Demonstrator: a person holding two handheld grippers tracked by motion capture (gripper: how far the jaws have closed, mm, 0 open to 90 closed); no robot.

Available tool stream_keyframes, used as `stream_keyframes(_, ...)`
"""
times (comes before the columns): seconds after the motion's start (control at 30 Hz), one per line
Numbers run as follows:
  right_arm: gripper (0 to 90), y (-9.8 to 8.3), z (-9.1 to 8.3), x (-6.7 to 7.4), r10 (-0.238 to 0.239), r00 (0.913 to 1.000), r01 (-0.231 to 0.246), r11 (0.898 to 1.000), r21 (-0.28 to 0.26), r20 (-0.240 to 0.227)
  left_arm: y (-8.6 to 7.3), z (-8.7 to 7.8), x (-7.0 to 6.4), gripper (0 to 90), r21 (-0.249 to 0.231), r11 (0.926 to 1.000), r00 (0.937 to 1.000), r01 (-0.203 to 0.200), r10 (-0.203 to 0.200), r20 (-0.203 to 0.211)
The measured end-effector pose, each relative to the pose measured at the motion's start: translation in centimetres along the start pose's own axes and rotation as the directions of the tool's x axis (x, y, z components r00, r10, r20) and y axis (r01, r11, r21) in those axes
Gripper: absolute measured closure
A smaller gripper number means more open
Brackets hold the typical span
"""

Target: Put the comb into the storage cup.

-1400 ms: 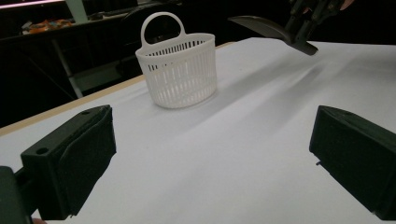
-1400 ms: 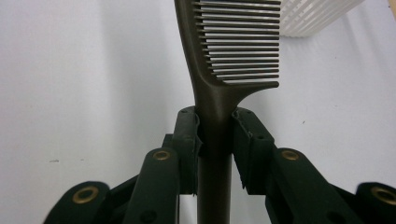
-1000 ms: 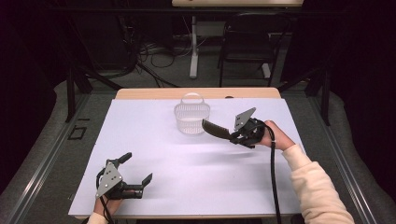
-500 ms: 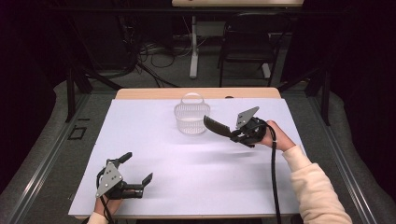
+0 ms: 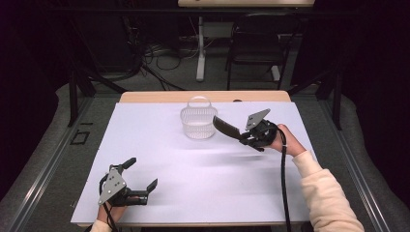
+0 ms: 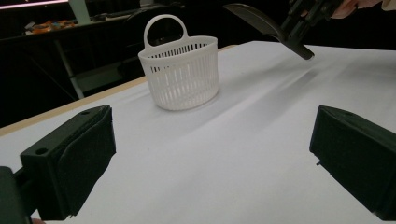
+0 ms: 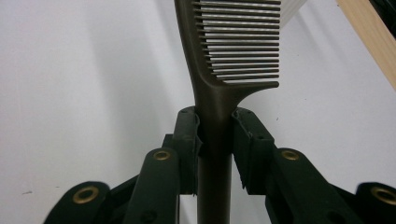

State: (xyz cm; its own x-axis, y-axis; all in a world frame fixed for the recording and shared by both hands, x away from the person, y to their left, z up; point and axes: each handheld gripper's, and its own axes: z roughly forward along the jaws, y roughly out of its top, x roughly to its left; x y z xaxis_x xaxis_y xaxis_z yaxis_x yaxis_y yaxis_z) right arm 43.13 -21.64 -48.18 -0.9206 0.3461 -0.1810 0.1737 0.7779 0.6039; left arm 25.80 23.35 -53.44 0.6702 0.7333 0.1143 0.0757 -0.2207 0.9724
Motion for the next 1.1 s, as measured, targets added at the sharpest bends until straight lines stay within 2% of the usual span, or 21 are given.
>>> stream_keyframes(0.37, 72.2, -0.21, 0.18, -0.43, 0.063, 0.9966, -0.063, 0.998, -0.015, 0.053, 0.01, 0.03, -0.03, 0.1, -0.002, 1.0, 1.0, 0.002, -0.002, -0.003)
stream_keyframes(0.5, 72.2, -0.16, 0.28, -0.51, 0.08, 0.9936, -0.078, 0.996, -0.037, 0.079, 0.0, 0.05, -0.03, 0.1, -0.001, 1.0, 1.0, 0.003, -0.003, -0.003)
stream_keyframes(1.1, 72.2, 0.26, 0.31, -0.72, 0.139, 0.9823, -0.132, 0.989, -0.063, 0.126, 0.01, 0.02, -0.03, 0.1, -0.001, 1.0, 1.0, 0.0, 0.0, -0.001)
